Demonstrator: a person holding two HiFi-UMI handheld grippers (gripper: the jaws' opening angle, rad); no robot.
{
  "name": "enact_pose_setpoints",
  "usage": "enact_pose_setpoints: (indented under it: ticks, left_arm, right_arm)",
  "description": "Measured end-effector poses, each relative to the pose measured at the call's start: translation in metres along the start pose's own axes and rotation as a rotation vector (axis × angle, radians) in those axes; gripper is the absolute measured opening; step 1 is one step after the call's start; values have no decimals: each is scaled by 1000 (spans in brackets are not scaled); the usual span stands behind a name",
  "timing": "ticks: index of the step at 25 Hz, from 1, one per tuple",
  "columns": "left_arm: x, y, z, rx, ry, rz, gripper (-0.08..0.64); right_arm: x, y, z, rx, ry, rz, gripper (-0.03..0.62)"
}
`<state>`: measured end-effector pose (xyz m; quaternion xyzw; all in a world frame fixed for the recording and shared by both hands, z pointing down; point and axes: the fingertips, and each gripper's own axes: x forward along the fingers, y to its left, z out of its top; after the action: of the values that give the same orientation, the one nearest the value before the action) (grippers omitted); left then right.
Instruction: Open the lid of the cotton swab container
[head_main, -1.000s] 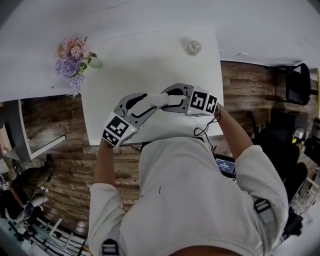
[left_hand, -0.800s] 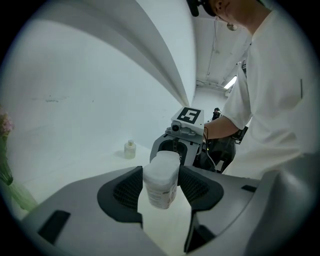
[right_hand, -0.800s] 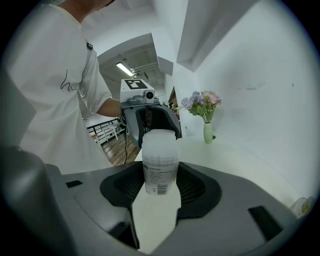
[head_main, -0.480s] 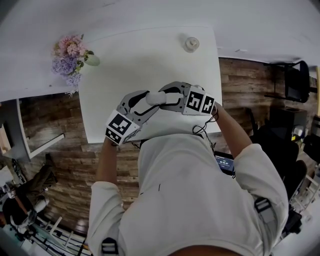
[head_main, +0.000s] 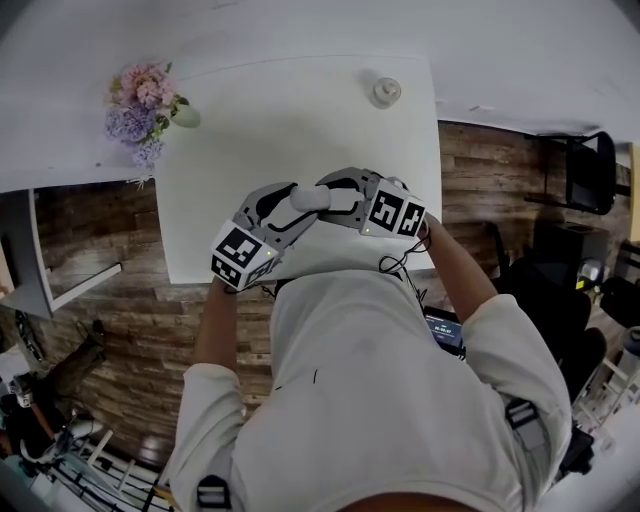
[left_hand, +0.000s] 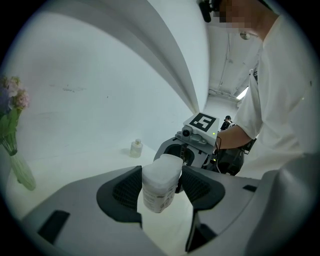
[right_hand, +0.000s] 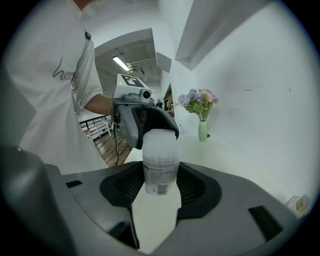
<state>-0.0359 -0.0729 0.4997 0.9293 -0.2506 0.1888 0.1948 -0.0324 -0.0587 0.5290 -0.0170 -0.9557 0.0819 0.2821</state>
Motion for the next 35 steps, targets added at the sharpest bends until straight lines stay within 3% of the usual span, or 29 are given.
enact_pose_setpoints:
  ticks: [9, 15, 18, 22, 27, 35]
  left_arm:
    - [1, -2, -2, -88, -30, -9, 267]
    - [-1, 2, -2, -88, -28, -3, 267]
    - [-2, 2, 1, -91, -47, 6, 267]
    - [-5, 2, 13, -49, -86, 16, 265]
    - [-5, 1, 11, 68, -21, -5, 265]
    - [-2, 4, 6, -22, -55, 22, 261]
  right_arm:
    - [-1, 3, -3, -44, 22, -31, 199]
    - [3, 1, -2, -34, 17, -32, 199]
    - [2, 1, 0, 2, 6, -24, 199]
    - [-1, 4, 4, 150, -71, 59, 196]
    - [-1, 5, 7, 219, -110, 136, 196]
    - [1, 2, 5, 187, -73, 68, 198]
